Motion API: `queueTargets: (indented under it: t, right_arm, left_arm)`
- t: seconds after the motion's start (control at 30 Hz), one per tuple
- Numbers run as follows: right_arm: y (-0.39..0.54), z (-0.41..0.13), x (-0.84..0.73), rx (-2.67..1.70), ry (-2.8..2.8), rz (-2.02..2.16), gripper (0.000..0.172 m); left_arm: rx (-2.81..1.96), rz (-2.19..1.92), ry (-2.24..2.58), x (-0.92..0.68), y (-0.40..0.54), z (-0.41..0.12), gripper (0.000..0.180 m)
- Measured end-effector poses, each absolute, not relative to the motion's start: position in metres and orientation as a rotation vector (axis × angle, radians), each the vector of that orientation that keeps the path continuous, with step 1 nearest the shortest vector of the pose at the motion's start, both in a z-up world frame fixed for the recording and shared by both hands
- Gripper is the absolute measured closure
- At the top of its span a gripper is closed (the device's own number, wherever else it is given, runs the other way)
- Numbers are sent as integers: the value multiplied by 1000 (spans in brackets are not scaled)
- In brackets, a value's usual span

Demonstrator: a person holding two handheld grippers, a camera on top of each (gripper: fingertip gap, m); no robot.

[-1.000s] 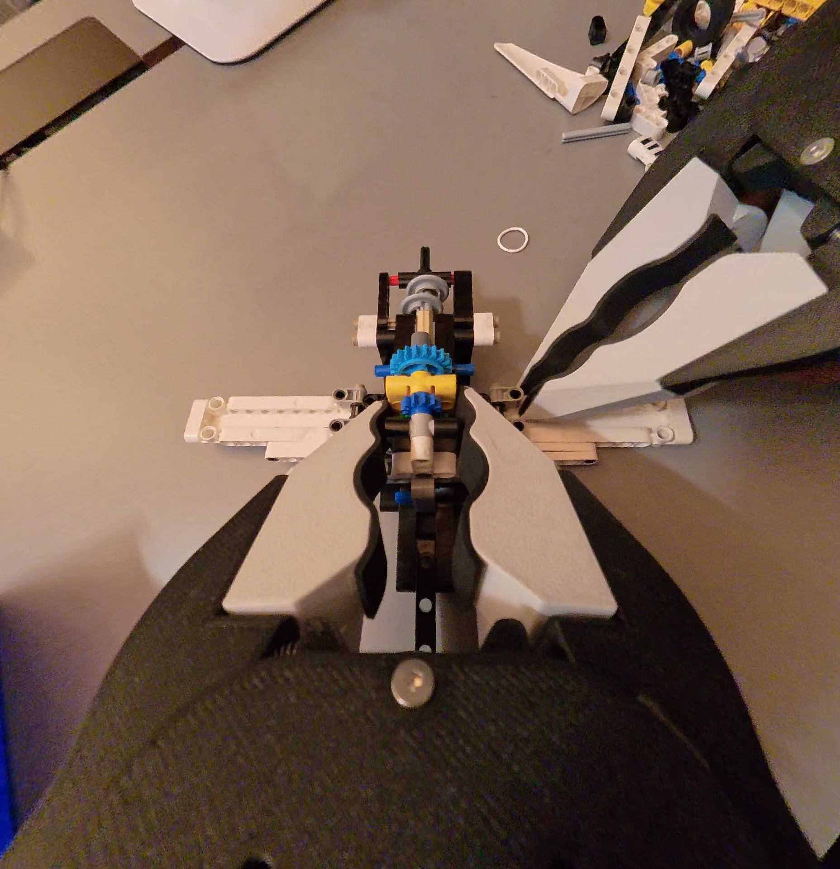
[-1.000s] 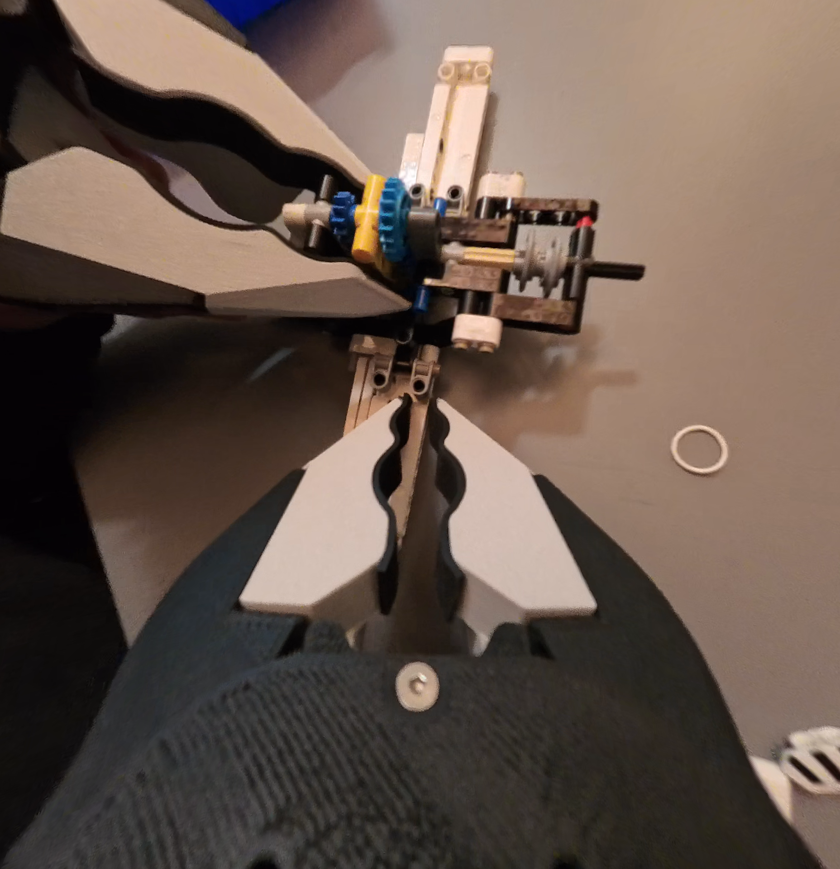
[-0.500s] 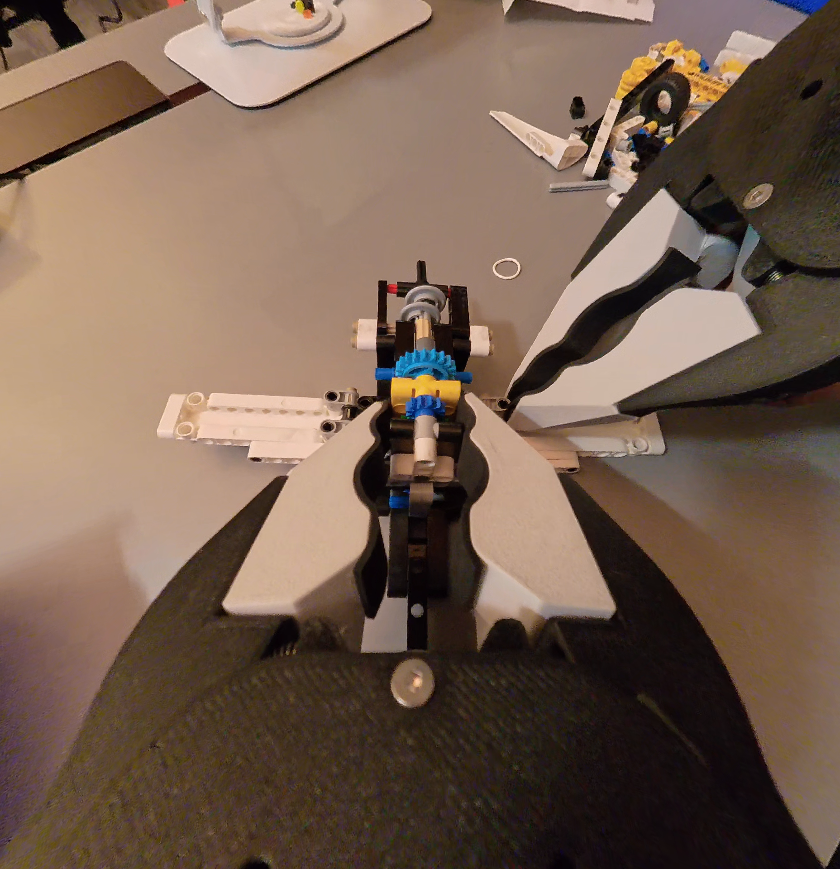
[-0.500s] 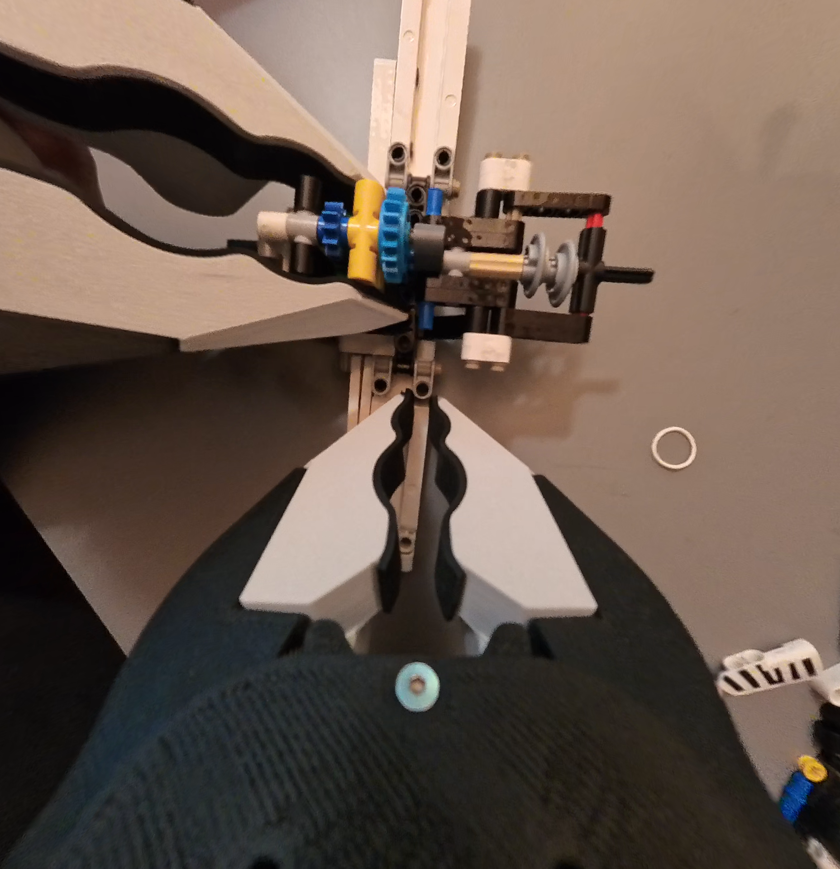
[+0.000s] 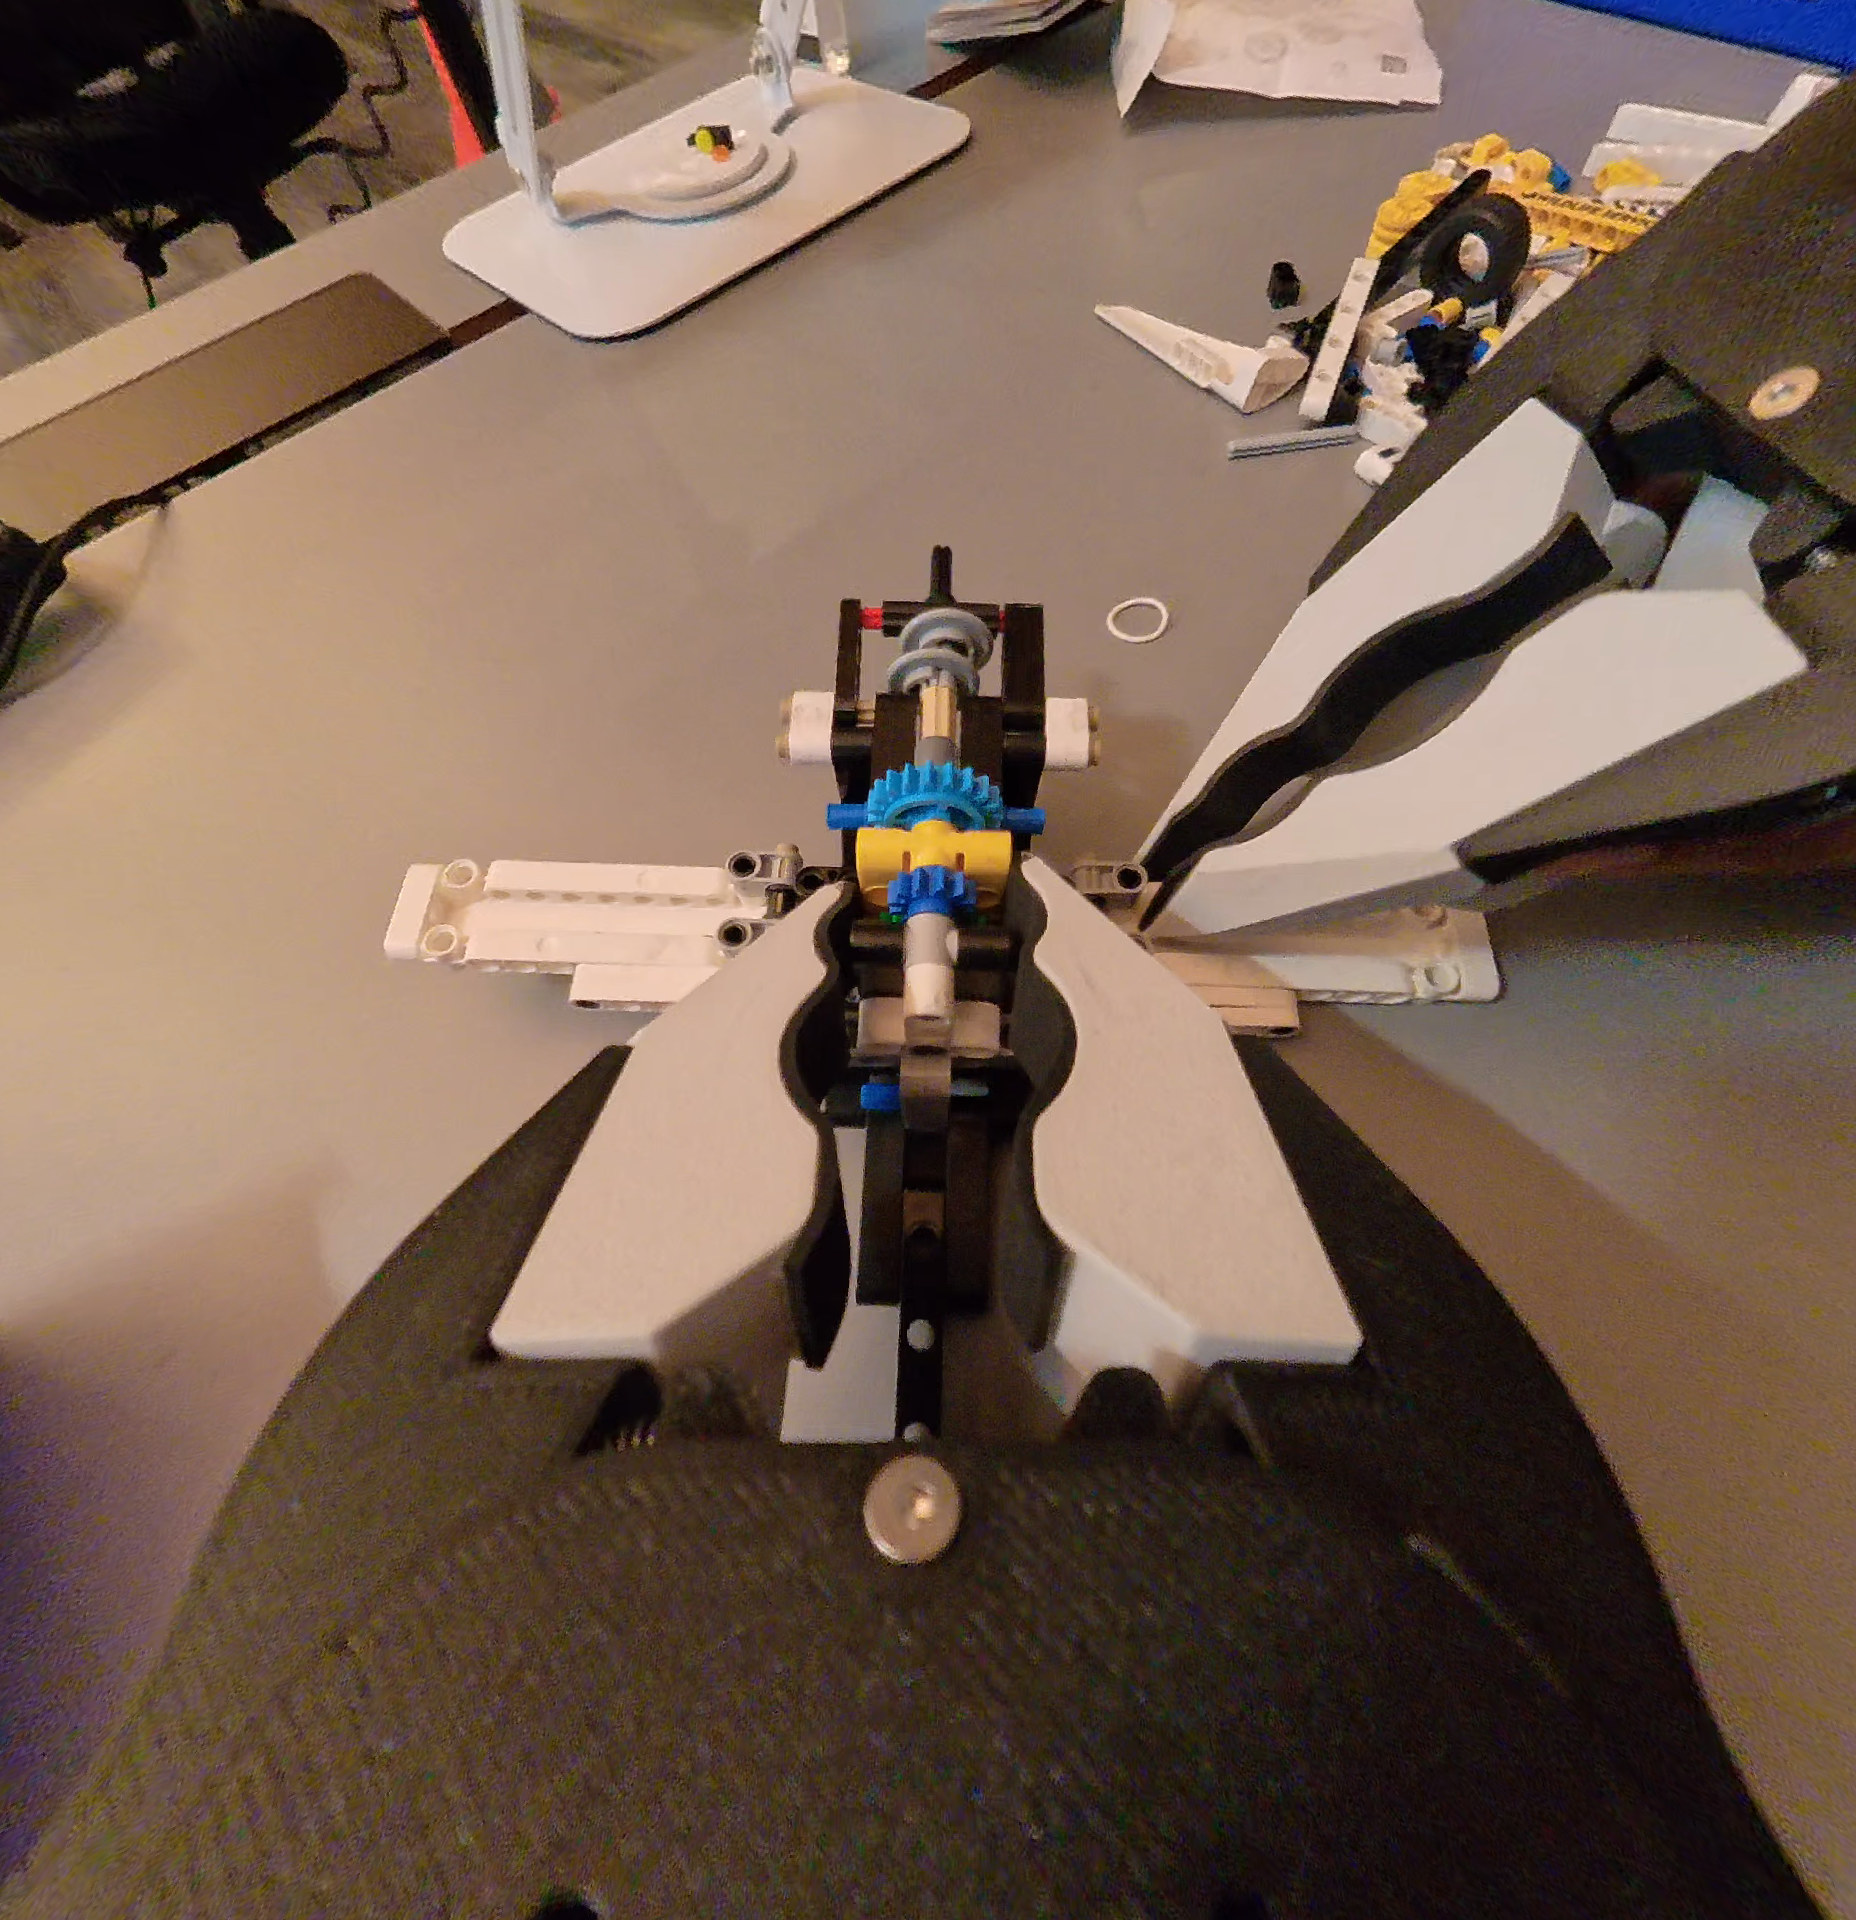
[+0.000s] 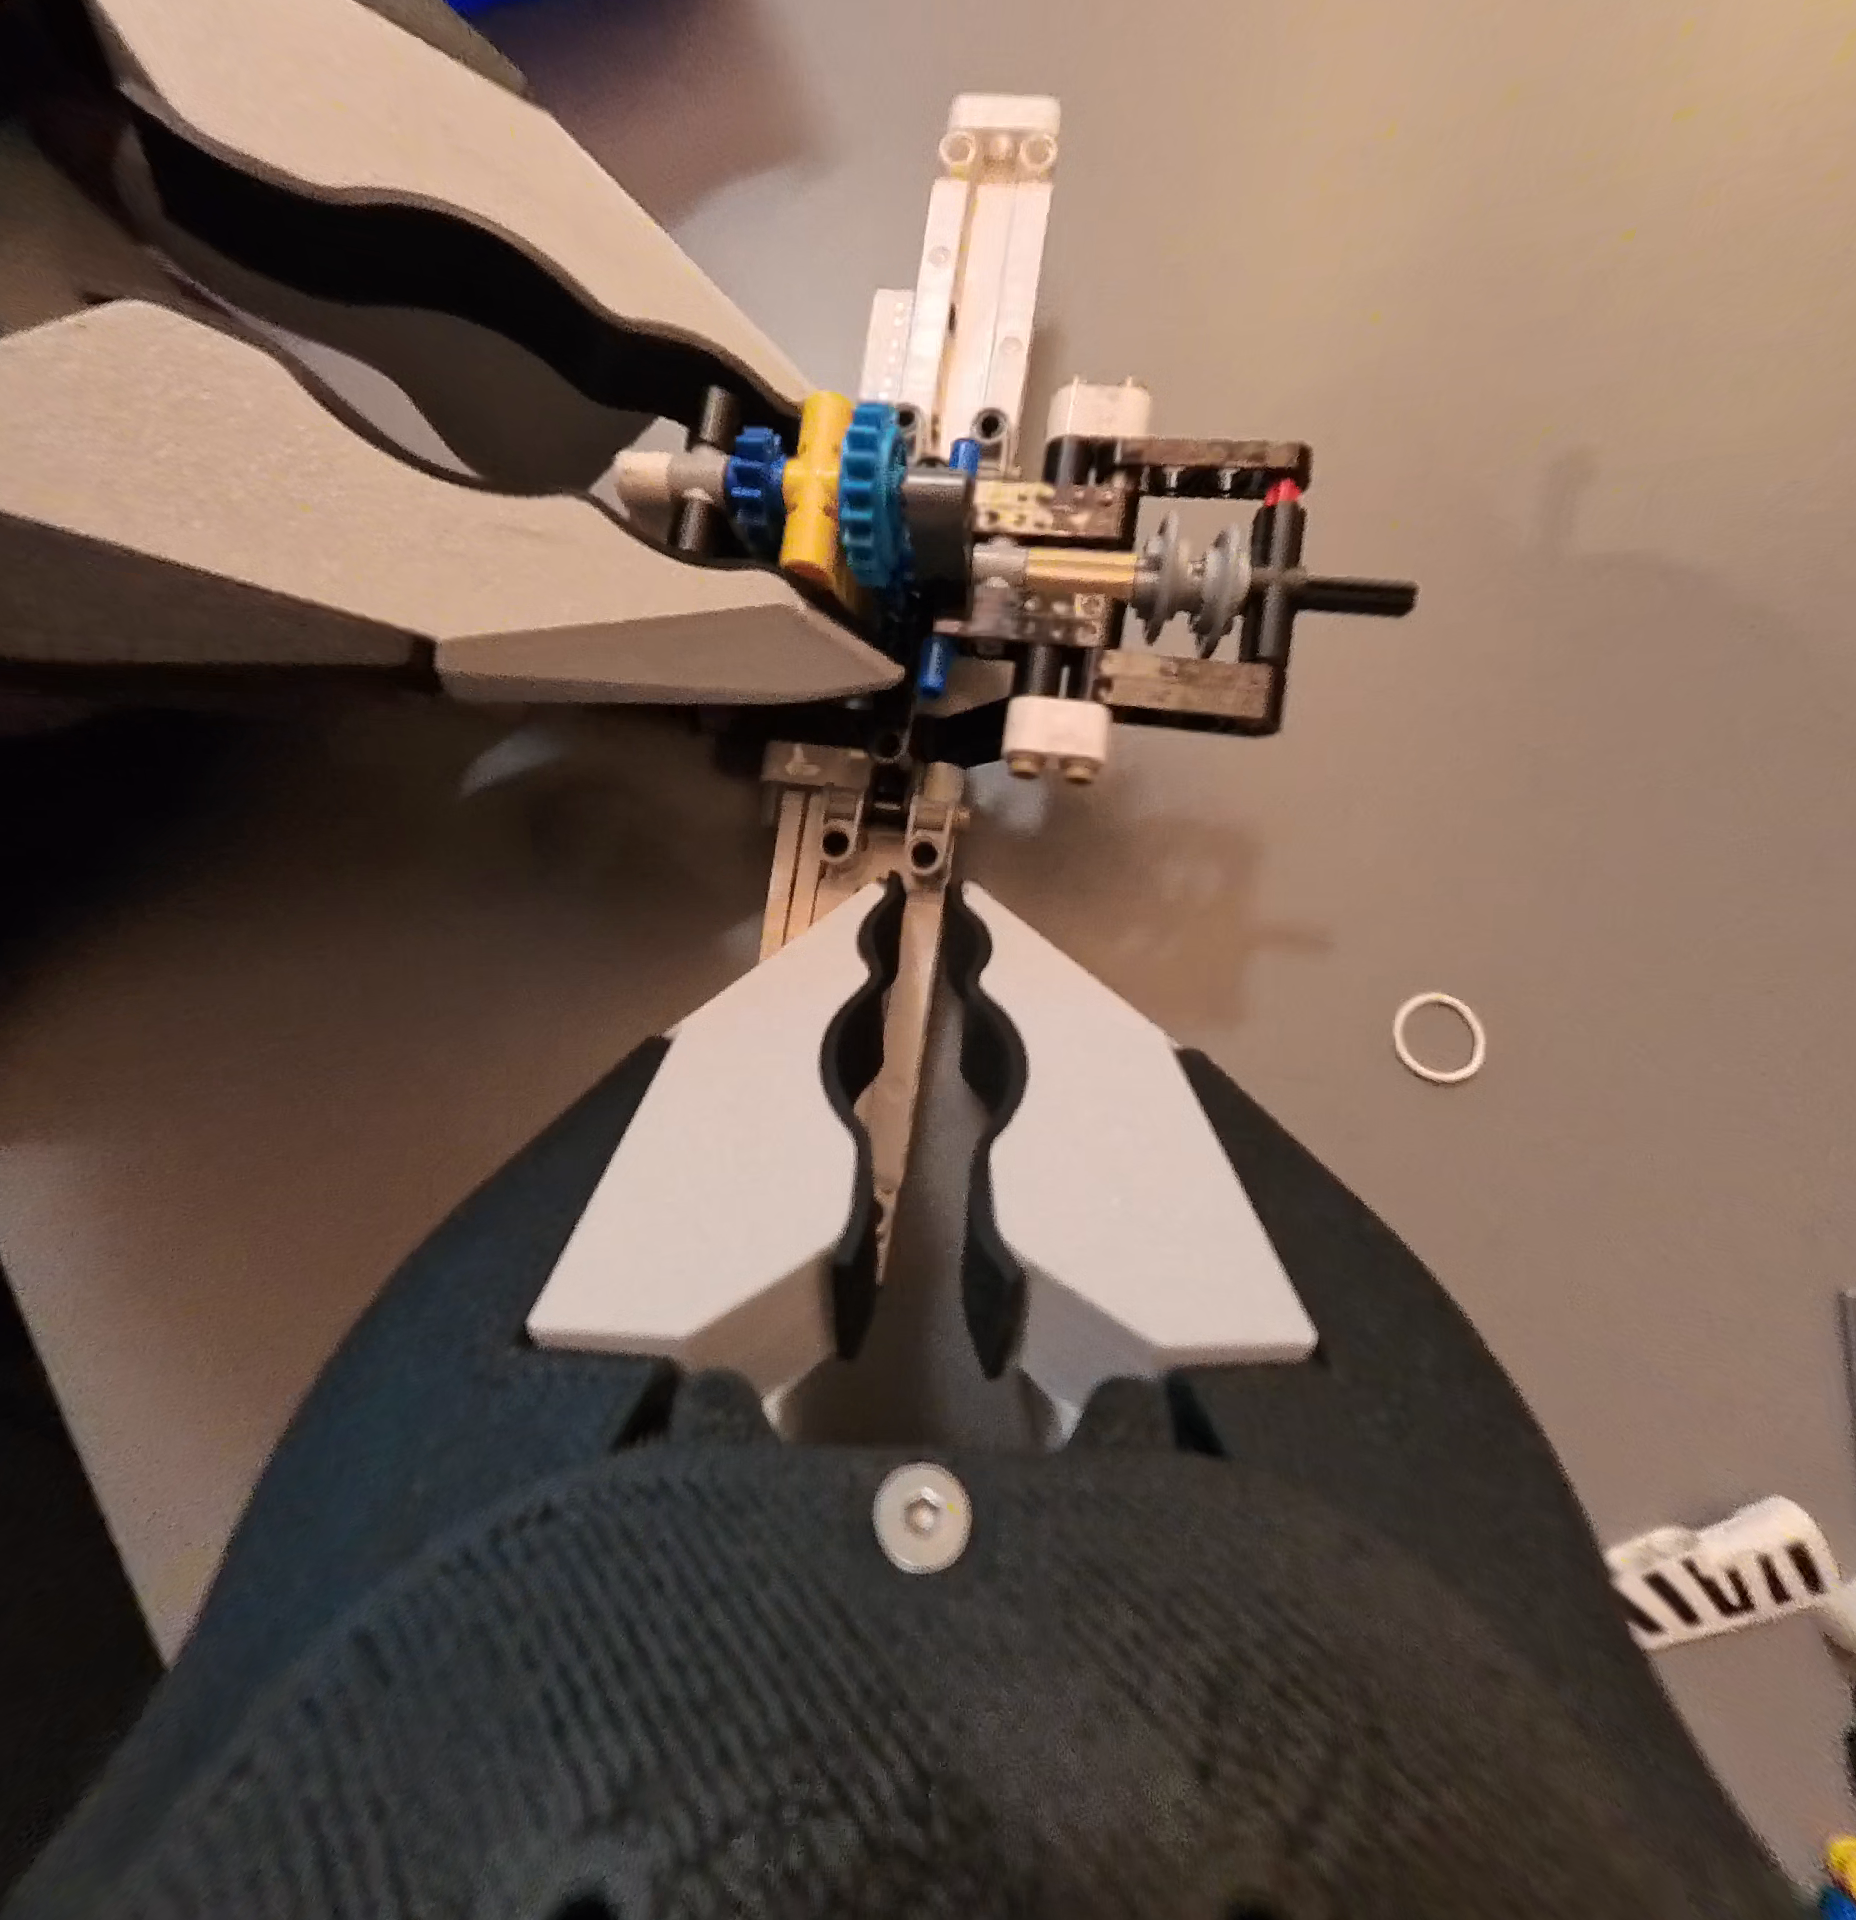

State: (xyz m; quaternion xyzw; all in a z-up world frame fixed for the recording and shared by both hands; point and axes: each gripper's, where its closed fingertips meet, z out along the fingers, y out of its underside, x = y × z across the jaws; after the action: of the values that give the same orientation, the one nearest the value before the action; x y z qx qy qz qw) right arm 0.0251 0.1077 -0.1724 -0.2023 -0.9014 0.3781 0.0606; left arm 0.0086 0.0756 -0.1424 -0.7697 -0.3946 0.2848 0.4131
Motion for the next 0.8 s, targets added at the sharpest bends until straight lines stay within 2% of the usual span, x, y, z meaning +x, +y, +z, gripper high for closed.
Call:
queueTargets:
  t: [0.1, 0.23, 0.3, 0.53, 0.67, 0.8]
  right_arm:
    - [112, -168, 28, -738, -2787, 1321, 163]
    - [113, -133, 25, -956, -2793, 1800, 144]
    - [120, -119, 11, -919, -2676, 1908, 141]
    - [140, -92, -27, -441, -2172, 1762, 114]
    - [141, -88, -21, -227, -1977, 1603, 110]
    - [145, -98, -23, -133, -1924, 1403, 122]
  left_arm:
    - [-1931, 750, -986, 7, 75, -142, 153]
    - [-1855, 697, -950, 9, 77, -132, 146]
    - [-1779, 631, -901, 13, 79, -121, 142]
    - [-1326, 389, -854, 19, 55, -75, 128]
    - [-1350, 404, -884, 15, 55, -79, 123]
    - [-1402, 567, -861, 15, 53, -79, 128]
